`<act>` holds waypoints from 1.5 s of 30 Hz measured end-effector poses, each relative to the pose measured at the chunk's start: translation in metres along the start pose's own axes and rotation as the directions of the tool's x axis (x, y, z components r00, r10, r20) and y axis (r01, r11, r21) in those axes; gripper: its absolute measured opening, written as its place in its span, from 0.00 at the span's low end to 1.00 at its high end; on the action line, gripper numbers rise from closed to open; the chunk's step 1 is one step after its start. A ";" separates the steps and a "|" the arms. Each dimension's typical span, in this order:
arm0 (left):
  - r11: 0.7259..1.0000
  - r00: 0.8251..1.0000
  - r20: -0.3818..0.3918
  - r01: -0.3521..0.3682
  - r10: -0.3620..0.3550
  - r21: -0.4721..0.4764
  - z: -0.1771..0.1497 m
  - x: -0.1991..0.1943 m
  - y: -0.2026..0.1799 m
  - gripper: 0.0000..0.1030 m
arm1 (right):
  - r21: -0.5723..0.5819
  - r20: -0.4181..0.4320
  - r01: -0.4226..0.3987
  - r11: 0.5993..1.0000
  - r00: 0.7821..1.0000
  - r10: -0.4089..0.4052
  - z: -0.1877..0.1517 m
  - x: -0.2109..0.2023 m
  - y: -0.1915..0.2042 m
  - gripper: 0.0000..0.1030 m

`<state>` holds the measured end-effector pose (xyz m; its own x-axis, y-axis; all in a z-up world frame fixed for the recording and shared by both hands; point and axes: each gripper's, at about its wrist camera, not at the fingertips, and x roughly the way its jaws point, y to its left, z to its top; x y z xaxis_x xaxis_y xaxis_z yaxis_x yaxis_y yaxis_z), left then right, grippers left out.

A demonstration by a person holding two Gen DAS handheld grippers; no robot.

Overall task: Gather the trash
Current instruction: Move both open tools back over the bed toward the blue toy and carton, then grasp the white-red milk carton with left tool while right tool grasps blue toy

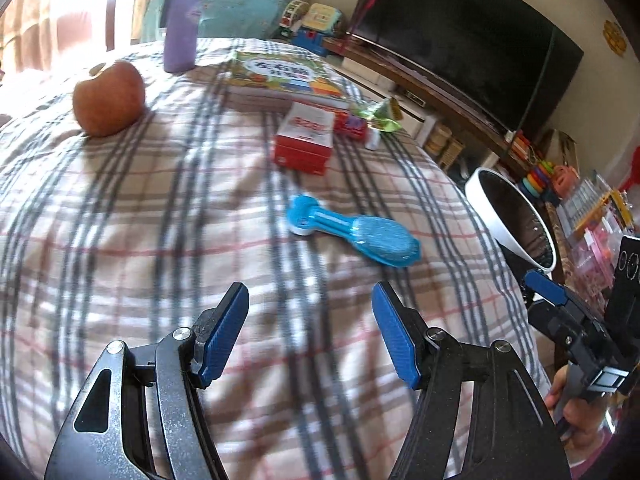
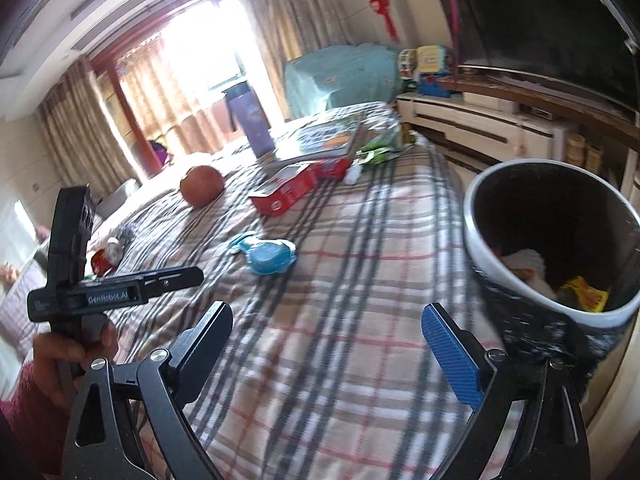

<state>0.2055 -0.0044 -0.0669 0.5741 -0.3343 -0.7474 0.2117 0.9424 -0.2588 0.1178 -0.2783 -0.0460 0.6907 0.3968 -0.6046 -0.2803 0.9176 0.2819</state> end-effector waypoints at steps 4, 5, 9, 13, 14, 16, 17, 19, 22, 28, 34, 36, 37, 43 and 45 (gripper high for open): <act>1.000 1.000 0.002 -0.013 0.013 -0.006 0.001 -0.002 0.010 0.63 | -0.051 -0.025 -0.018 0.999 1.000 0.016 0.003 0.012 0.012 0.94; 1.000 1.000 0.002 -0.015 0.015 -0.005 0.001 -0.002 0.011 0.63 | -0.060 -0.029 -0.021 0.998 0.999 0.019 0.004 0.014 0.014 0.94; 1.000 1.000 -0.001 -0.031 0.031 0.003 0.005 -0.001 0.018 0.63 | -0.102 -0.050 -0.043 0.994 0.998 0.038 0.010 0.025 0.021 0.94; 0.999 0.999 -0.003 -0.049 0.049 0.018 0.011 0.000 0.022 0.63 | -0.175 -0.094 -0.074 0.982 0.994 0.058 0.016 0.041 0.033 0.94; 0.999 0.999 -0.003 -0.051 0.051 0.018 0.012 0.001 0.023 0.63 | -0.191 -0.102 -0.080 0.978 0.993 0.062 0.017 0.045 0.035 0.94; 0.998 0.998 -0.007 -0.056 0.056 0.017 0.014 0.002 0.027 0.63 | -0.236 -0.120 -0.096 0.967 0.990 0.069 0.021 0.053 0.042 0.94; 0.998 0.998 -0.008 -0.058 0.058 0.017 0.015 0.003 0.028 0.63 | -0.249 -0.126 -0.101 0.963 0.989 0.071 0.022 0.058 0.044 0.93; 0.998 0.998 -0.010 -0.063 0.063 0.017 0.017 0.005 0.032 0.64 | -0.269 -0.143 -0.108 0.957 0.987 0.071 0.026 0.069 0.049 0.92; 0.997 0.997 -0.014 -0.071 0.071 0.017 0.020 0.007 0.037 0.64 | -0.303 -0.171 -0.128 0.944 0.982 0.078 0.030 0.084 0.054 0.88; 0.997 0.997 -0.022 -0.078 0.078 0.031 0.030 0.012 0.043 0.64 | -0.364 -0.235 -0.143 0.920 0.970 0.058 0.038 0.117 0.060 0.72; 0.997 0.997 -0.034 -0.062 0.064 0.051 0.042 0.024 0.038 0.66 | -0.323 -0.255 -0.145 0.935 0.965 0.061 0.041 0.125 0.049 0.49; 0.997 0.998 -0.037 -0.050 0.052 0.056 0.047 0.032 0.032 0.67 | -0.305 -0.242 -0.115 0.945 0.970 0.040 0.038 0.115 0.043 0.49; 0.997 0.998 -0.036 -0.047 0.049 0.062 0.050 0.036 0.028 0.68 | -0.287 -0.233 -0.099 0.953 0.972 0.031 0.036 0.108 0.038 0.49; 0.991 0.997 -0.020 -0.066 0.069 0.119 0.070 0.065 -0.002 0.76 | -0.046 -0.150 0.061 0.997 0.986 -0.067 0.021 0.063 -0.017 0.48; 0.983 0.993 -0.004 -0.116 0.118 0.141 0.078 0.077 -0.011 0.78 | 0.019 -0.124 0.110 0.994 0.987 -0.106 0.018 0.050 -0.032 0.48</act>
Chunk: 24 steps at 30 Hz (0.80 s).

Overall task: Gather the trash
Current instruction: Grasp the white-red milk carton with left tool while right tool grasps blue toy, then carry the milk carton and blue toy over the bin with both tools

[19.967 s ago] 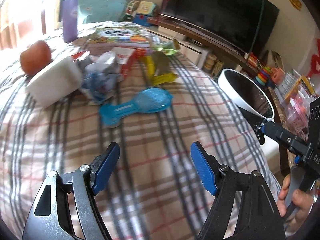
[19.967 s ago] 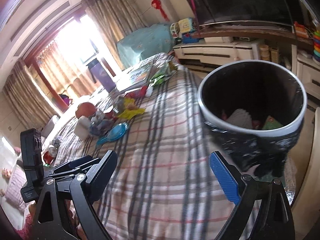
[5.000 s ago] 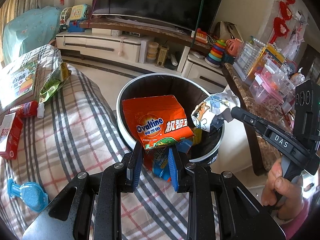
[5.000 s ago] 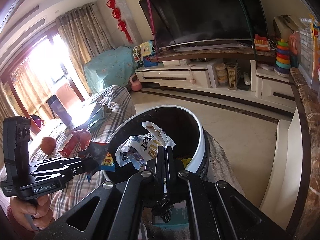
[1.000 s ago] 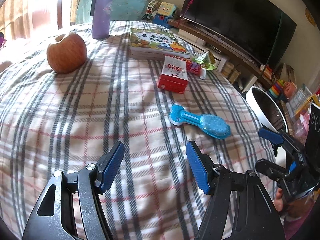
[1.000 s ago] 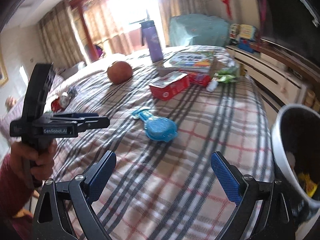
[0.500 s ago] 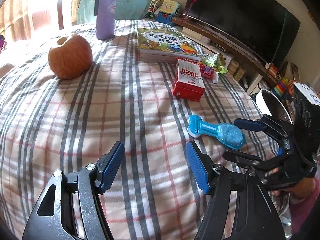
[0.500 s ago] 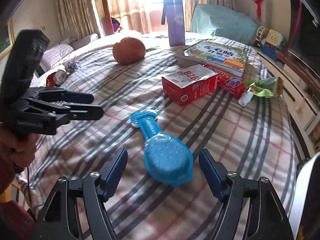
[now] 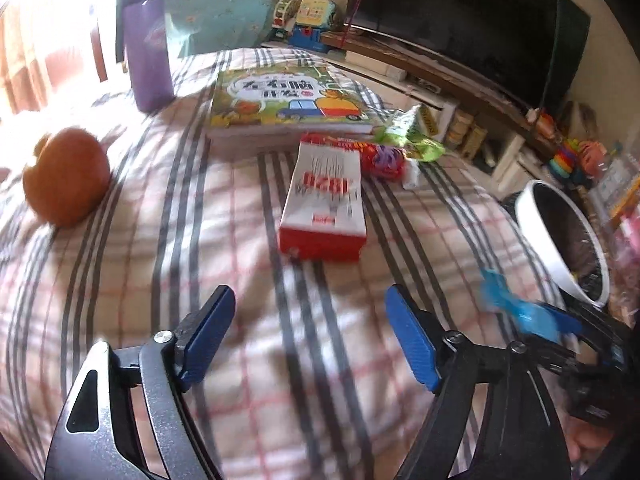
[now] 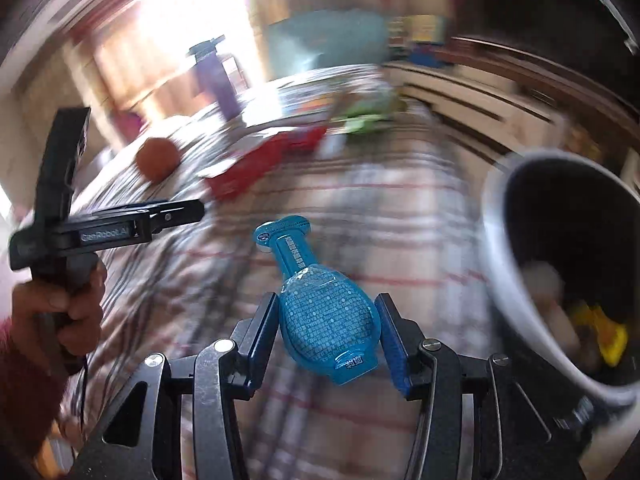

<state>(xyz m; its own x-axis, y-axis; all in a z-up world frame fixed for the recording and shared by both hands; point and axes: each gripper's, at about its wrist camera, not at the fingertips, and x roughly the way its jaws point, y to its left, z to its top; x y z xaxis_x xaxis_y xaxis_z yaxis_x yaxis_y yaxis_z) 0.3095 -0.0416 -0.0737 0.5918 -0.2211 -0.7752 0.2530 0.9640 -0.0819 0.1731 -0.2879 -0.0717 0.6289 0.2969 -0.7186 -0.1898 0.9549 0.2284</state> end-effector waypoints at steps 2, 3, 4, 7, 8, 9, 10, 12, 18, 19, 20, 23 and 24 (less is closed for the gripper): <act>0.999 0.999 0.009 -0.043 0.043 0.013 0.009 0.011 -0.005 0.80 | 0.042 0.019 0.016 0.999 1.000 -0.017 -0.004 -0.008 -0.008 0.48; 0.997 0.997 0.009 -0.071 0.071 0.017 0.013 0.017 -0.007 0.81 | 0.049 0.017 0.021 0.999 1.000 -0.021 -0.005 -0.009 -0.009 0.48; 0.996 0.996 0.006 -0.085 0.084 0.020 0.015 0.022 -0.008 0.81 | 0.052 0.017 0.029 0.998 0.999 -0.029 -0.007 -0.010 -0.010 0.48; 0.996 0.996 -0.005 -0.088 0.088 0.022 0.022 0.036 -0.009 0.80 | 0.042 0.015 0.039 0.998 0.999 -0.039 -0.007 -0.009 -0.008 0.48; 0.996 0.996 -0.011 -0.084 0.084 0.020 0.022 0.039 -0.009 0.76 | 0.039 0.016 0.044 0.998 0.999 -0.045 -0.007 -0.009 -0.007 0.48; 0.997 0.997 -0.016 -0.075 0.076 0.018 0.022 0.041 -0.008 0.57 | 0.038 0.015 0.047 0.998 0.999 -0.047 -0.006 -0.009 -0.006 0.48; 0.998 0.998 -0.016 -0.066 0.067 0.017 0.022 0.041 -0.008 0.50 | 0.037 0.014 0.047 0.998 0.999 -0.047 -0.007 -0.009 -0.006 0.48; 0.999 0.999 -0.002 -0.043 0.043 0.016 0.021 0.035 -0.007 0.50 | 0.036 0.015 0.048 0.998 0.999 -0.048 -0.008 -0.009 -0.004 0.48; 0.999 0.999 0.012 0.036 -0.036 0.018 -0.005 -0.001 -0.015 0.49 | 0.033 0.010 0.040 0.999 0.999 -0.041 -0.010 -0.009 -0.001 0.48; 0.998 0.998 0.019 0.051 -0.052 0.021 -0.013 -0.012 -0.017 0.49 | 0.036 0.014 0.039 0.999 0.999 -0.040 -0.011 -0.011 -0.001 0.48; 0.998 0.998 0.024 0.059 -0.059 0.023 -0.019 -0.019 -0.020 0.49 | 0.040 0.016 0.038 0.999 0.999 -0.038 -0.012 -0.013 -0.002 0.48; 0.996 0.996 0.035 0.084 -0.085 0.027 -0.040 -0.042 -0.027 0.49 | 0.051 0.027 0.031 0.998 0.999 -0.032 -0.015 -0.018 -0.001 0.48; 0.995 0.995 0.036 0.092 -0.093 0.027 -0.048 -0.049 -0.029 0.49 | 0.054 0.031 0.028 0.998 0.999 -0.029 -0.016 -0.019 -0.001 0.48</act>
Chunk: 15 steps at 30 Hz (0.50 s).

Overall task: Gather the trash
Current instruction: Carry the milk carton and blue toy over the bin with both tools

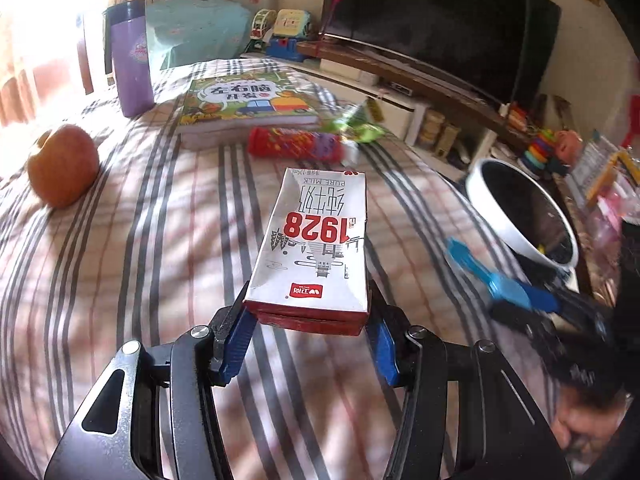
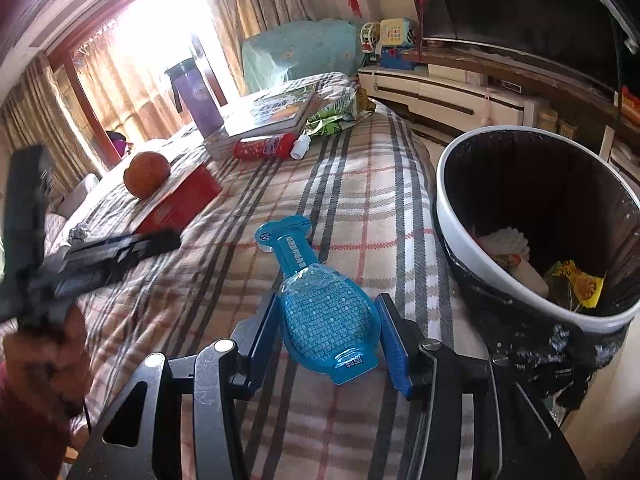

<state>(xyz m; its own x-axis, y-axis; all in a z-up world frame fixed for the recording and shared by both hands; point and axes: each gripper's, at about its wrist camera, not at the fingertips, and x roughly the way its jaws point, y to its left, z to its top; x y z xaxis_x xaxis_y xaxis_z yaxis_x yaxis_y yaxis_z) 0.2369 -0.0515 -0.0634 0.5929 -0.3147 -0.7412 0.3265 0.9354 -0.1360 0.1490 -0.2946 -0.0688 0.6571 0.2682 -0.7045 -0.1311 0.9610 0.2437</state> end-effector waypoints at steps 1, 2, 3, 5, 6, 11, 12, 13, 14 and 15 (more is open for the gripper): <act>1.000 1.000 -0.002 0.007 -0.007 0.002 -0.006 -0.006 -0.003 0.49 | 0.006 0.005 -0.003 1.000 1.000 0.003 -0.002 -0.003 0.000 0.48; 1.000 1.000 -0.004 0.009 -0.009 0.004 -0.010 -0.009 -0.005 0.49 | 0.009 0.008 -0.006 1.000 1.000 0.005 -0.003 -0.004 0.000 0.48; 1.000 1.000 -0.005 0.006 -0.006 0.009 -0.014 -0.013 -0.008 0.49 | 0.015 0.014 -0.010 1.000 1.000 0.009 -0.004 -0.007 0.000 0.48; 1.000 1.000 -0.004 -0.003 0.003 0.018 -0.021 -0.018 -0.012 0.49 | 0.026 0.021 -0.014 1.000 1.000 0.014 -0.007 -0.009 0.001 0.48; 1.000 1.000 -0.004 -0.005 0.005 0.021 -0.024 -0.020 -0.013 0.49 | 0.030 0.026 -0.017 0.999 1.000 0.016 -0.008 -0.012 0.001 0.48; 1.000 1.000 -0.013 -0.009 0.009 0.020 -0.030 -0.022 -0.018 0.49 | 0.035 0.041 -0.022 0.999 0.999 0.021 -0.011 -0.021 0.005 0.48; 1.000 1.000 -0.015 -0.008 0.009 0.020 -0.031 -0.022 -0.019 0.49 | 0.036 0.045 -0.023 0.999 0.999 0.022 -0.012 -0.023 0.005 0.48; 1.000 1.000 -0.016 -0.008 0.009 0.020 -0.032 -0.022 -0.018 0.49 | 0.038 0.047 -0.024 0.999 0.999 0.022 -0.013 -0.024 0.005 0.48; 1.000 1.000 -0.017 -0.008 0.008 0.020 -0.033 -0.023 -0.019 0.49 | 0.039 0.049 -0.025 0.999 0.999 0.023 -0.014 -0.026 0.005 0.48; 1.000 1.000 -0.016 -0.007 0.008 0.021 -0.035 -0.024 -0.021 0.49 | 0.040 0.052 -0.026 0.999 0.998 0.024 -0.014 -0.028 0.005 0.48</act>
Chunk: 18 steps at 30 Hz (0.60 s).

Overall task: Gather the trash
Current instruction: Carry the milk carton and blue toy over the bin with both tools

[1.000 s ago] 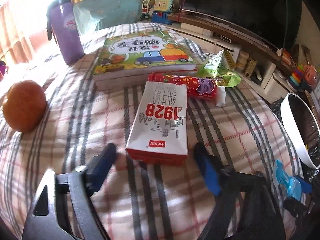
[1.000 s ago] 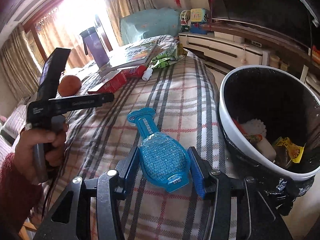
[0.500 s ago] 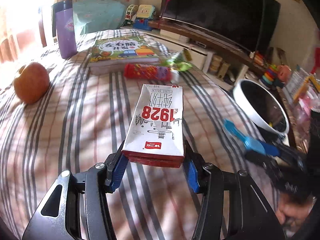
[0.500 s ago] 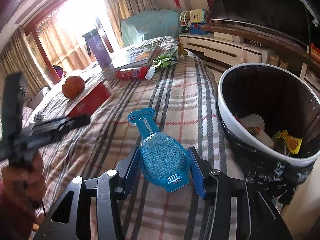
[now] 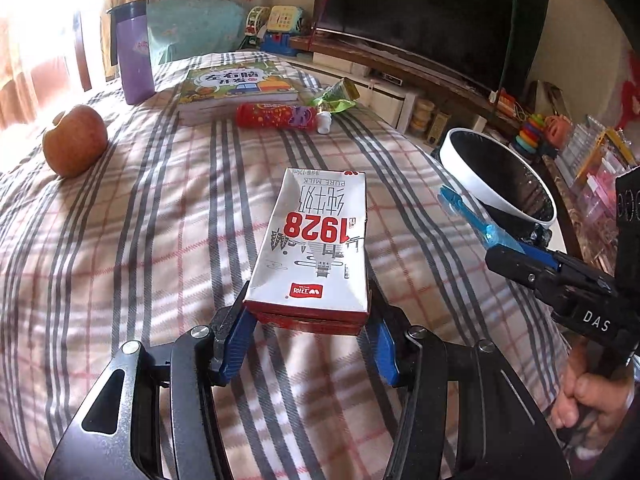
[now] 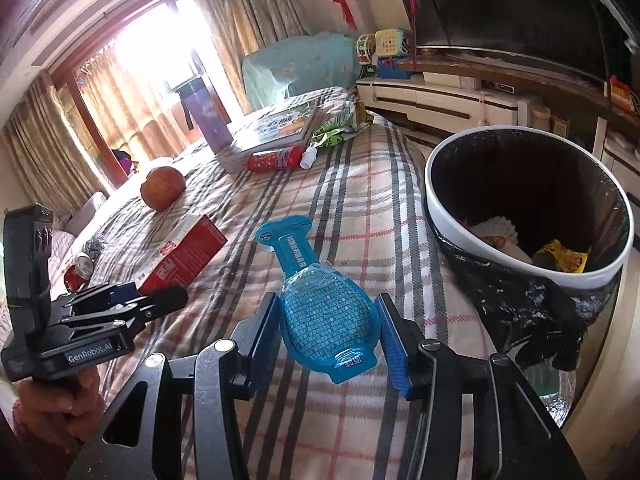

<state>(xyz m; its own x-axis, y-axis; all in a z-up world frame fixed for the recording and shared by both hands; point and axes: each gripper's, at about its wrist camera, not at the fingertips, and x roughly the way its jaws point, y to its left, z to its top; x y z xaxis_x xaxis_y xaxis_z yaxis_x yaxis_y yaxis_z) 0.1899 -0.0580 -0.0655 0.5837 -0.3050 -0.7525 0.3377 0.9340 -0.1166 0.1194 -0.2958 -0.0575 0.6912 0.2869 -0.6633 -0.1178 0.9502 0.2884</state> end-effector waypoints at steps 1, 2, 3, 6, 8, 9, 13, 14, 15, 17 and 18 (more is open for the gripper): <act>1.000 1.000 0.001 0.000 0.000 0.002 -0.001 -0.001 -0.001 0.49 | 0.002 0.003 -0.001 1.000 1.000 0.001 -0.001 -0.001 0.000 0.48; 1.000 1.000 0.002 -0.002 0.002 0.005 -0.002 -0.002 -0.002 0.49 | 0.003 0.004 -0.003 1.000 1.000 0.003 -0.002 -0.003 0.000 0.48; 1.000 1.000 0.002 -0.005 0.005 0.009 -0.003 -0.002 -0.004 0.49 | 0.004 0.005 -0.004 1.000 1.000 0.004 -0.002 -0.003 0.001 0.48; 1.000 1.000 0.006 -0.010 0.010 0.018 -0.005 -0.005 -0.008 0.49 | 0.006 0.010 -0.003 1.000 1.000 0.003 -0.004 -0.005 0.002 0.48; 1.000 1.000 0.010 -0.014 0.014 0.023 -0.005 -0.007 -0.010 0.49 | 0.008 0.012 -0.004 1.000 1.000 0.004 -0.005 -0.006 0.002 0.48; 1.000 1.000 0.012 -0.016 0.016 0.026 -0.005 -0.008 -0.011 0.49 | 0.008 0.013 -0.004 1.000 1.000 0.004 -0.006 -0.007 0.002 0.48; 0.999 1.000 0.020 -0.021 0.020 0.036 -0.007 -0.012 -0.017 0.49 | 0.009 0.020 -0.005 1.000 1.000 0.005 -0.008 -0.011 0.003 0.48; 0.999 1.000 0.022 -0.022 0.021 0.040 -0.008 -0.013 -0.018 0.49 | 0.009 0.022 -0.006 1.000 1.000 0.006 -0.008 -0.012 0.003 0.48; 0.999 0.999 0.024 -0.022 0.021 0.042 -0.009 -0.014 -0.019 0.49 | 0.009 0.024 -0.007 1.000 1.000 0.007 -0.009 -0.013 0.003 0.48; 0.999 0.999 0.027 -0.024 0.022 0.046 -0.009 -0.016 -0.022 0.49 | 0.010 0.027 -0.007 1.000 1.000 0.007 -0.009 -0.016 0.004 0.48; 0.999 0.999 0.029 -0.023 0.022 0.048 -0.010 -0.017 -0.023 0.49 | 0.010 0.030 -0.007 1.000 1.000 0.007 -0.010 -0.017 0.004 0.48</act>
<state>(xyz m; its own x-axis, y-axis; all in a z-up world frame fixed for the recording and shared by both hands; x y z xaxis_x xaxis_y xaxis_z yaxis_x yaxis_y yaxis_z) 0.1652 -0.0723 -0.0562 0.6118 -0.2898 -0.7361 0.3595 0.9307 -0.0676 0.1003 -0.2962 -0.0518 0.7118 0.2897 -0.6399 -0.1153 0.9468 0.3004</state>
